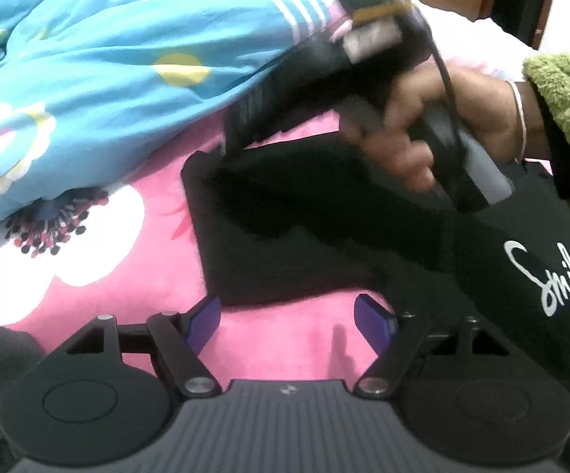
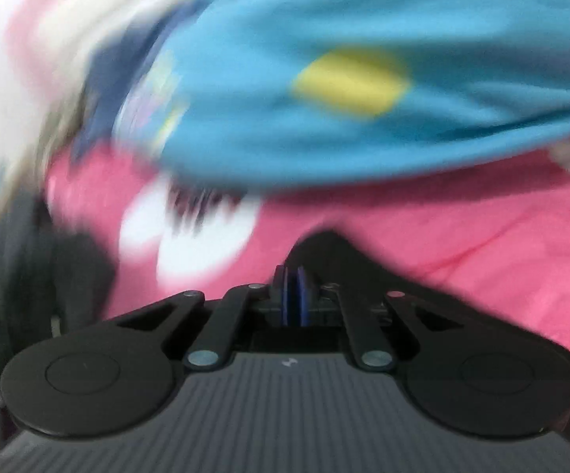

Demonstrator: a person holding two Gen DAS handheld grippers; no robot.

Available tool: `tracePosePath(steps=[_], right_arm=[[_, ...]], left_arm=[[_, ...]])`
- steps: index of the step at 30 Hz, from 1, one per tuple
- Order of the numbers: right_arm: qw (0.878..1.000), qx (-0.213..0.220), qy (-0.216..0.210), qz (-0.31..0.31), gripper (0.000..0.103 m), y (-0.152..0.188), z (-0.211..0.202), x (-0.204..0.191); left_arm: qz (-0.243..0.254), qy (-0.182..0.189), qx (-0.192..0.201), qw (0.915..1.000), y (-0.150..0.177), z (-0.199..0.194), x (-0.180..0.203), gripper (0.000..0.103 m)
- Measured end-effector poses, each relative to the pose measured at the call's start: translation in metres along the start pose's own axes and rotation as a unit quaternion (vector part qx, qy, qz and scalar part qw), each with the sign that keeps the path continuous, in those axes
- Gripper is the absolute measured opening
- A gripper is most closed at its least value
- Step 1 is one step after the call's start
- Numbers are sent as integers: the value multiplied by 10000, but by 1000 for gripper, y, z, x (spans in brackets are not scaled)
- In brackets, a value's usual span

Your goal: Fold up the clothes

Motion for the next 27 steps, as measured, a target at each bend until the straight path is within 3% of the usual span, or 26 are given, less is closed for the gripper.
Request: tracePosePath(steps=[6,10,12,16,18,21,23,27], right_arm=[[9982,-548,147,191,8,-2,29,25],[9977,112,389,539,8,-18,21,37],[9975,302,280,574,11,-19,3,37],[9988,-469,-144,88,16,1,-12,30],[9978,-487,455,-8,19,4,-7,44],[9915,438,922,803,20,-11,-36,73],[9822,1120,950,1171,21,-12,-76,81],[9762,1512,1036,1157,22,29,-160,62]], left_arm=[[205,236,282,9991,-15,15,7,76],[-303,317,-38,9990,-16,41,-3,75],[-575,431,-49,9974,-16,39,-11,75],[-699,495,-85,9963,-14,33,-15,76],[-633,477,-139,9968,-13,33,-14,76],[-674,438,-196,9966,-16,32,-14,76],[-817,411,-221,9956,-18,25,-15,76],[-899,182,-55,9958,-14,-9,-15,76]])
Point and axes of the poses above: each gripper's, at about its wrist camera, not at the fingertips, and z roughly the way its jaws point, x to its right, y to its underside, the point moved 5 cm from there along z, roughly the way its jaws point, and after that the axes turned 3 degrees about z, right-handed, at the moved point
